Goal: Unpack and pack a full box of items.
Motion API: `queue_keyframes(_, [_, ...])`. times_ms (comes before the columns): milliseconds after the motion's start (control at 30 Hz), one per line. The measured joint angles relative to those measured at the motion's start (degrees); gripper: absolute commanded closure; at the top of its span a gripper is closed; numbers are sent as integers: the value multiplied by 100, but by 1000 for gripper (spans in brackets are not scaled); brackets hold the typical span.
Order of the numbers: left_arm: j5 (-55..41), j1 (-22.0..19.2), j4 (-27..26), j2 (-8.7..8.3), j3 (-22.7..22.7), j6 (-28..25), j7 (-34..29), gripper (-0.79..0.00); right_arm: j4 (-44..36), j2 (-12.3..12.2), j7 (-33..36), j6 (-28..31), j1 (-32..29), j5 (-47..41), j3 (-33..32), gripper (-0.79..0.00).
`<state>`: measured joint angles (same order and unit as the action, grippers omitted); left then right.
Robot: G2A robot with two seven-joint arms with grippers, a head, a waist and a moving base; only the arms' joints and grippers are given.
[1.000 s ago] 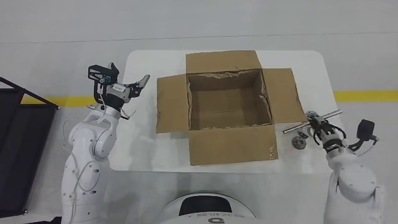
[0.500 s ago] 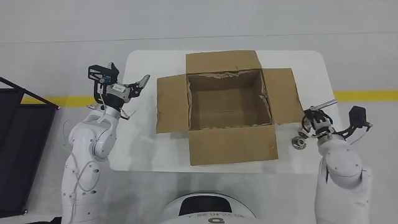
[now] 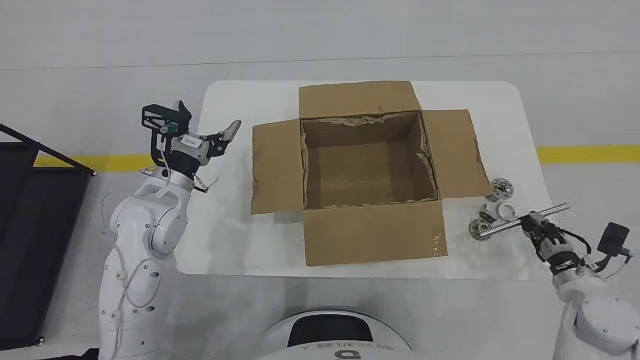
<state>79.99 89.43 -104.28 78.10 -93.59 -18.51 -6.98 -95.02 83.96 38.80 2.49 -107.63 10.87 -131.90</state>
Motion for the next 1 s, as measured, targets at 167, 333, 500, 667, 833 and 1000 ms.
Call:
queue_keyframes(167, [0,0,0,0,0,0,0,-785,472,-127,79,-296,237,441,-97,0])
queue_keyframes(333, [0,0,0,0,0,0,0,-785,832,-265,239,-419,583,1059,20,0])
queue_keyframes(500, [0,0,0,0,0,0,0,-785,1015,-340,219,-436,777,1269,124,0])
queue_keyframes(667, [0,0,0,0,0,0,0,-785,936,-374,150,-534,776,1430,260,0])
queue_keyframes(833, [0,0,0,0,0,0,0,-785,862,-403,121,-631,745,1524,355,0])
queue_keyframes(1000, [0,0,0,0,0,0,0,-785,855,-429,84,-744,728,1542,437,-172])
